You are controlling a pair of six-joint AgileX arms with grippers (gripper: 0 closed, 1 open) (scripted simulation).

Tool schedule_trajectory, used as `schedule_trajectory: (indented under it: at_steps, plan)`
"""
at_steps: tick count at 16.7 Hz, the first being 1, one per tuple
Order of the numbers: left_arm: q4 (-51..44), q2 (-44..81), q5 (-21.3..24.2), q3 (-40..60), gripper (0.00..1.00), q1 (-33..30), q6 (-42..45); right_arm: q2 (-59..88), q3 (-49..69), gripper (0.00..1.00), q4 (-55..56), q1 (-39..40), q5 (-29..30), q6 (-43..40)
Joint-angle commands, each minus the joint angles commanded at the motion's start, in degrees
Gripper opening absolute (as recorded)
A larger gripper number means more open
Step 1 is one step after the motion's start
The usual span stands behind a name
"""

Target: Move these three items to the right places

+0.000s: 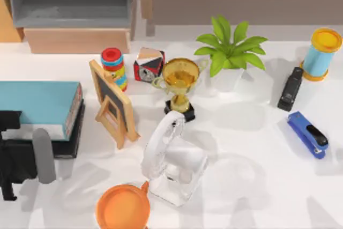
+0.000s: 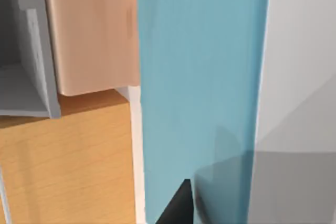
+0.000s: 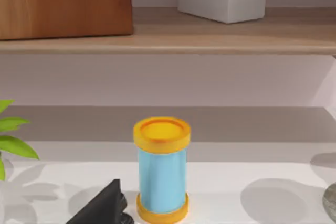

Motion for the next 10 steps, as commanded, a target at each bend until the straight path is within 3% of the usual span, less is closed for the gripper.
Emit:
schedule_trajectory:
  at_steps: [10]
  plan:
    - [1.6, 2.4, 0.0, 0.4, 0.0, 0.0, 0.2, 0.0, 0.0, 1.0, 0.0, 0.0, 0.0, 0.0]
